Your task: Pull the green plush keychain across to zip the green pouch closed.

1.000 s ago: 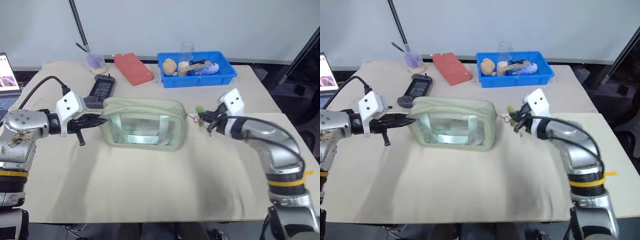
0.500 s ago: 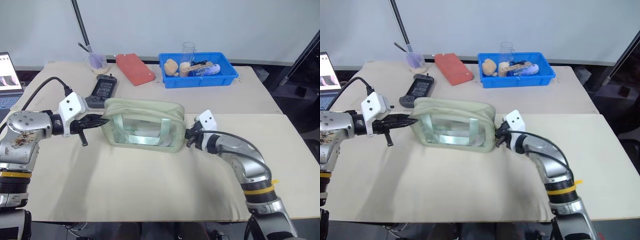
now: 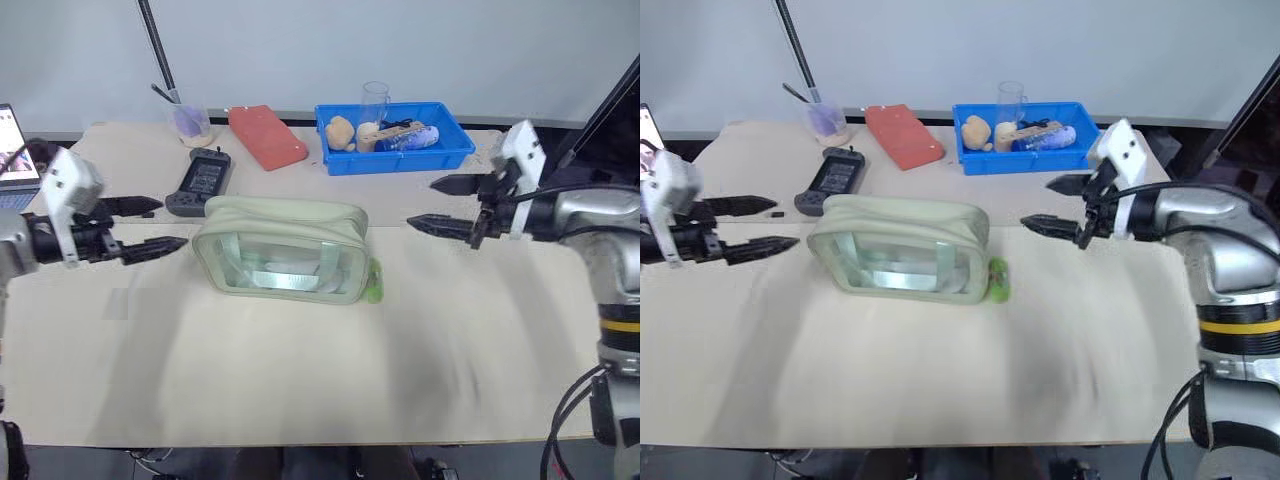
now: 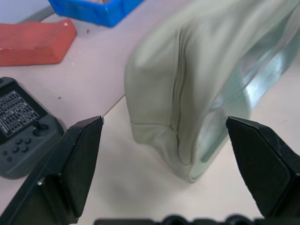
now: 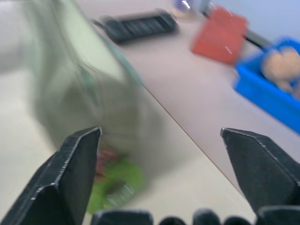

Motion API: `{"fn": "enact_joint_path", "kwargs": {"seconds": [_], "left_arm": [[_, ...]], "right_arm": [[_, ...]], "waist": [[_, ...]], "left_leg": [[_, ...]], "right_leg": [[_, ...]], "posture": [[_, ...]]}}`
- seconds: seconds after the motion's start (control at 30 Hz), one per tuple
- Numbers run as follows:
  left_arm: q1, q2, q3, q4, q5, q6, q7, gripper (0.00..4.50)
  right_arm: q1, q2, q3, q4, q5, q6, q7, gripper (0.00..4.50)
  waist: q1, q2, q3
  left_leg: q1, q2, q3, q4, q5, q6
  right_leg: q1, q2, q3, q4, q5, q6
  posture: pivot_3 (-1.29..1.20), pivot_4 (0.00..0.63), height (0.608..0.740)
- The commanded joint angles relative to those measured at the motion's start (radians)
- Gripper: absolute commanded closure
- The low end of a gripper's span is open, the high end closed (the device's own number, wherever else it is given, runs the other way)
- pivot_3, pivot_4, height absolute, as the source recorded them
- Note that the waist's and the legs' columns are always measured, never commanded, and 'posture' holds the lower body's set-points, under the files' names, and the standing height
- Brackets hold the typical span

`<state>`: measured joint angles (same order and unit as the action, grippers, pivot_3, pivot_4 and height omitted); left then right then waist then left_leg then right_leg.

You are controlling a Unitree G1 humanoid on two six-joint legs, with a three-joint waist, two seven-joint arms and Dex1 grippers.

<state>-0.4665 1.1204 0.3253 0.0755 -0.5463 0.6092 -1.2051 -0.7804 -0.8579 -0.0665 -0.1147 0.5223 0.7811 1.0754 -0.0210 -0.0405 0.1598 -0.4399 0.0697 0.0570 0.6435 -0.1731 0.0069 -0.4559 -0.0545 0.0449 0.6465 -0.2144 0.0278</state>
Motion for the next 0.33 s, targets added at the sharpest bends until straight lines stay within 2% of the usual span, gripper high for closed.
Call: {"fn": "enact_joint_path", "kwargs": {"seconds": [0.03, 0.2, 0.33], "left_arm": [[-0.031, 0.056, 0.095, 0.006, -0.05, 0.06, 0.005, 0.0], [-0.044, 0.066, 0.092, 0.02, -0.043, 0.059, 0.011, 0.0], [-0.058, 0.053, 0.07, 0.028, -0.036, 0.041, 0.013, 0.0]], "right_arm": [[-0.045, -0.038, -0.068, -0.135, 0.138, 0.113, 0.024, 0.02], [-0.047, -0.019, -0.08, -0.235, 0.21, 0.172, -0.052, 0.02], [-0.028, -0.022, -0.068, -0.233, 0.182, 0.139, -0.091, 0.02]], "waist": [[0.003, 0.0, 0.0], [0.01, 0.0, 0.0], [0.011, 0.0, 0.0]], "left_leg": [[0.0, 0.0, 0.0, 0.0, 0.0, 0.0], [0.001, 0.0, 0.001, 0.0, 0.0, 0.0], [0.0, -0.001, 0.001, 0.001, 0.0, 0.0]], "right_leg": [[0.0, 0.0, 0.0, 0.0, 0.0, 0.0], [0.001, -0.001, -0.001, 0.0, 0.0, 0.0], [0.0, -0.002, -0.001, 0.0, 0.0, -0.001]], "posture": [[0.0, 0.15, 0.74], [0.0, 0.15, 0.74], [0.0, 0.15, 0.74]]}}
